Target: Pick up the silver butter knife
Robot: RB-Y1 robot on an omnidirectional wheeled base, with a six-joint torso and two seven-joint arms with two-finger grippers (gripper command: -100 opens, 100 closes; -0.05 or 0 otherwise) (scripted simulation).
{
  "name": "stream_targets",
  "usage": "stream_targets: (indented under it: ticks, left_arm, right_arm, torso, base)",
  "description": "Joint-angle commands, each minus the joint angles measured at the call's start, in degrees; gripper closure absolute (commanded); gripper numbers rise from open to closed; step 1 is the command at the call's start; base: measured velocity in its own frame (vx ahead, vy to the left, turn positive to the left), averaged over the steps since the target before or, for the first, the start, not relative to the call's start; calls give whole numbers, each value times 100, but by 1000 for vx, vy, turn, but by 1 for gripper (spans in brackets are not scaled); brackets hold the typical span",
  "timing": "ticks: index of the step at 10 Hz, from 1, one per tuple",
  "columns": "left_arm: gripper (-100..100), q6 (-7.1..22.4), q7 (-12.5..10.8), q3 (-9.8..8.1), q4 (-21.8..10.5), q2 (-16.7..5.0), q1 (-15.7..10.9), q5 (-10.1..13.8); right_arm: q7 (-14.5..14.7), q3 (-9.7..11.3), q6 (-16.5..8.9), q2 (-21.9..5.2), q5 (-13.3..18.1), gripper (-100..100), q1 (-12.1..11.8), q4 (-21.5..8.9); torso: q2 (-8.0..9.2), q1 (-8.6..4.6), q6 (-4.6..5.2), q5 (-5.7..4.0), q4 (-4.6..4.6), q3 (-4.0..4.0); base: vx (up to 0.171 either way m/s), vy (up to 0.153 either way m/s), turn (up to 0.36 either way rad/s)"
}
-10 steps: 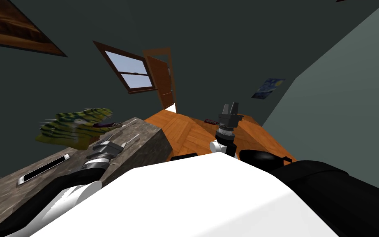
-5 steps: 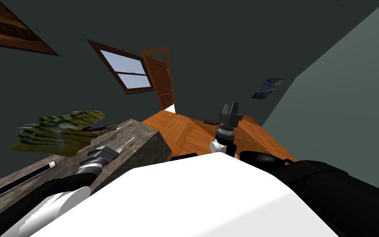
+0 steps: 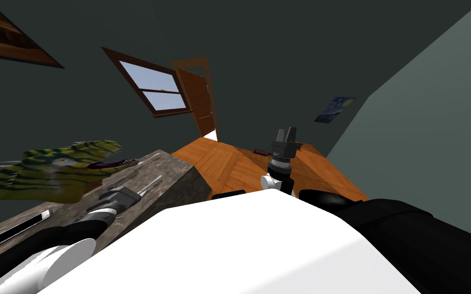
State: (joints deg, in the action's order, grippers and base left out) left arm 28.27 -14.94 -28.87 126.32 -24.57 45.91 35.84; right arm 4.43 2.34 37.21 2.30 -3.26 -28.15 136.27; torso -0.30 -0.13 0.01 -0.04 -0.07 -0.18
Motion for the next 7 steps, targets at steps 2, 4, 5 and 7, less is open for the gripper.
stream_targets:
  ticks: [2,4,5,7]
  left_arm:
    - [-100,410,-82,-190,-72,-128,83,195]
    - [-100,756,-150,-346,-147,-234,124,341]
    - [-100,938,-150,-346,-147,-234,124,341]
    - [-100,1204,-214,-494,-230,-339,154,478]
  right_arm:
    - [0,0,0,0,0,0,0,0]
    - [0,0,0,0,0,0,0,0]
    - [0,0,0,0,0,0,0,0]
    - [0,0,0,0,0,0,0,0]
  torso:
    - [12,6,0,1,2,6]
    - [1,-1,-1,0,0,0]
    - [-5,1,0,0,-1,-3]
    - [11,12,0,3,2,6]
  base:
    - [68,-30,-4]
    - [100,-38,3]
    - [95,-23,3]
    - [62,-14,0]
